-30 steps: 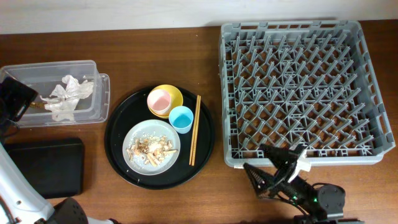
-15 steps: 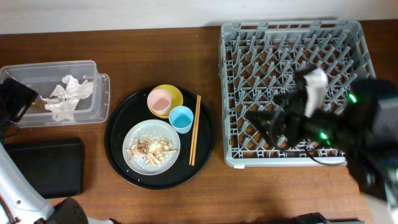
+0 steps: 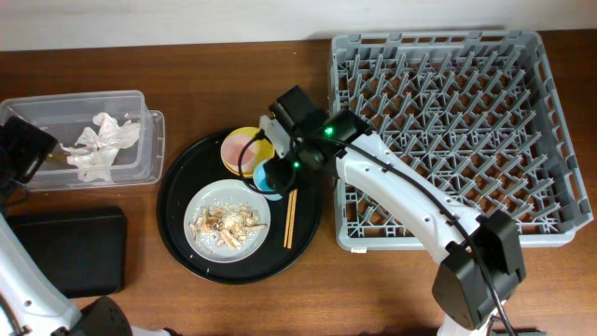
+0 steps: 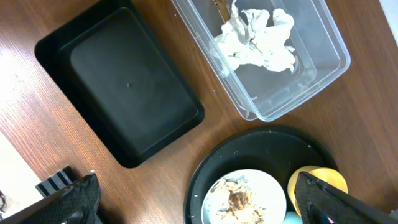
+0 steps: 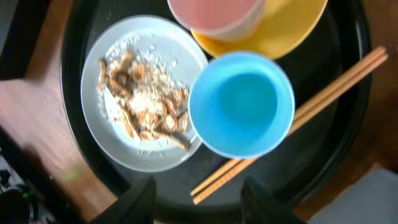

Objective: Sort waste into correct bins and load items into the dishwasher rack
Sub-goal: 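Reach the right gripper to the blue cup and grasp it, then carry the blue cup to the dish rack and set it down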

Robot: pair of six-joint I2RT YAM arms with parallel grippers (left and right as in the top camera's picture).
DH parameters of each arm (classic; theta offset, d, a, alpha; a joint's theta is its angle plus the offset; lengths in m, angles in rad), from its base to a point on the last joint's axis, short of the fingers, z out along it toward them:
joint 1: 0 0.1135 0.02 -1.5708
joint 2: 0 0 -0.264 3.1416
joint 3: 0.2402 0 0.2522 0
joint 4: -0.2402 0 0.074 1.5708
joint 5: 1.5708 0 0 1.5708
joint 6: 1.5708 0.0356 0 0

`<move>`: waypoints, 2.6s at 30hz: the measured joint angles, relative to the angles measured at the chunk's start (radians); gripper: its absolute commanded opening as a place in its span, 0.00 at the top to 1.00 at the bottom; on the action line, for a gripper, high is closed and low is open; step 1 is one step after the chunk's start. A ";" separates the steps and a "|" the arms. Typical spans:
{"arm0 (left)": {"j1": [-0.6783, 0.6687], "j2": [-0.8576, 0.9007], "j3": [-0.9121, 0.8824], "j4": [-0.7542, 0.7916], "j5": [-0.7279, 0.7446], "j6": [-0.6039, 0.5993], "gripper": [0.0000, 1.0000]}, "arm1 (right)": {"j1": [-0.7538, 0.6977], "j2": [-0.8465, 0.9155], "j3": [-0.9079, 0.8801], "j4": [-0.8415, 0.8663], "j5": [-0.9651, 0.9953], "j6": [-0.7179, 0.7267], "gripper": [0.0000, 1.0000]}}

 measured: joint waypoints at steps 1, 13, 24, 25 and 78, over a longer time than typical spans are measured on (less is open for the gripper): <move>0.000 0.000 0.000 0.000 0.000 0.000 0.01 | 0.010 0.000 0.000 0.032 0.041 0.001 0.78; 0.000 0.000 0.000 0.000 0.000 0.000 0.01 | 0.174 0.161 0.004 0.210 0.418 0.056 0.59; 0.000 0.000 0.000 0.000 0.000 0.000 0.01 | 0.192 0.186 0.004 0.190 0.390 0.107 0.84; 0.000 0.000 0.000 0.000 0.000 0.000 0.01 | 0.192 0.187 0.004 0.190 0.389 0.124 0.93; 0.000 0.000 0.000 0.000 0.000 0.000 0.01 | -1.177 0.248 0.110 -0.301 -0.462 0.093 0.82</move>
